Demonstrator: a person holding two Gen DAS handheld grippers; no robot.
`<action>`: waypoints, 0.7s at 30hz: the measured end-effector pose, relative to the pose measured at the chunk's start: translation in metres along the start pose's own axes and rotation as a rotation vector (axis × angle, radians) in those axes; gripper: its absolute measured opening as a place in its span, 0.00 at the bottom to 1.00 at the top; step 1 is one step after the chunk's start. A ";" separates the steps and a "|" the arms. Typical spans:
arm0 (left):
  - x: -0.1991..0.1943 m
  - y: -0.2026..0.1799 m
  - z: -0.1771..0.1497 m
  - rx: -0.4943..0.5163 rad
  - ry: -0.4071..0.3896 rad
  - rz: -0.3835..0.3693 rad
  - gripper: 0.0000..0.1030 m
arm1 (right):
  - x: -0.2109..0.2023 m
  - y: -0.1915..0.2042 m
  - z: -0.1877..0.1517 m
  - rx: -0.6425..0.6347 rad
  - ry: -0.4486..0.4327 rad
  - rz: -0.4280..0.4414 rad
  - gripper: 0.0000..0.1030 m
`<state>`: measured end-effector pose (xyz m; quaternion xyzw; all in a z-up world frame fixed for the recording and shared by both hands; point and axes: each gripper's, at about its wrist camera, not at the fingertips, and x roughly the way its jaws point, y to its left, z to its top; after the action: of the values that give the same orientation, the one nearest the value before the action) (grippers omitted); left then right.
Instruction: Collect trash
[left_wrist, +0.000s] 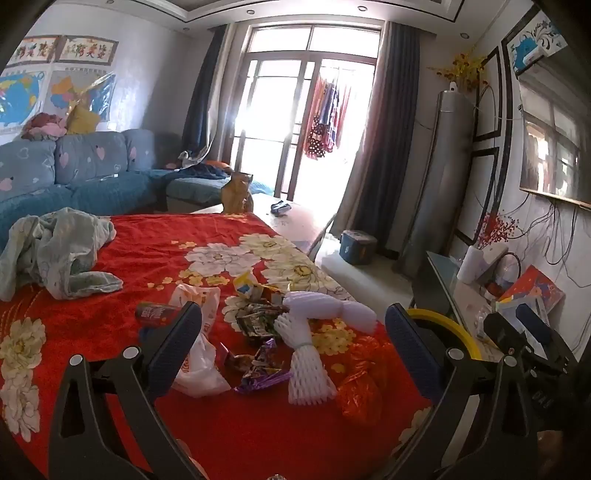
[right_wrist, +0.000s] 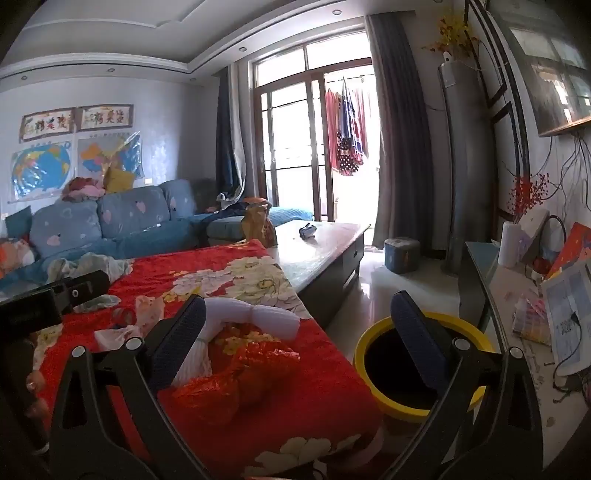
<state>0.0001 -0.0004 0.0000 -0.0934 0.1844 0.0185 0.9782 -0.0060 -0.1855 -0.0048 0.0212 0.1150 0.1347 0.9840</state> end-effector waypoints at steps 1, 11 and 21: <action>0.000 0.000 0.000 -0.001 -0.001 0.001 0.94 | 0.001 0.000 0.000 0.002 0.002 0.000 0.90; 0.001 0.000 0.001 0.003 -0.006 -0.003 0.94 | -0.001 -0.001 0.004 0.007 -0.009 -0.003 0.90; 0.001 0.002 0.001 0.004 -0.013 -0.008 0.94 | -0.003 0.001 0.002 0.002 -0.012 -0.005 0.90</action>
<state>0.0015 0.0018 -0.0001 -0.0920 0.1776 0.0149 0.9797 -0.0082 -0.1854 -0.0021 0.0225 0.1094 0.1318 0.9850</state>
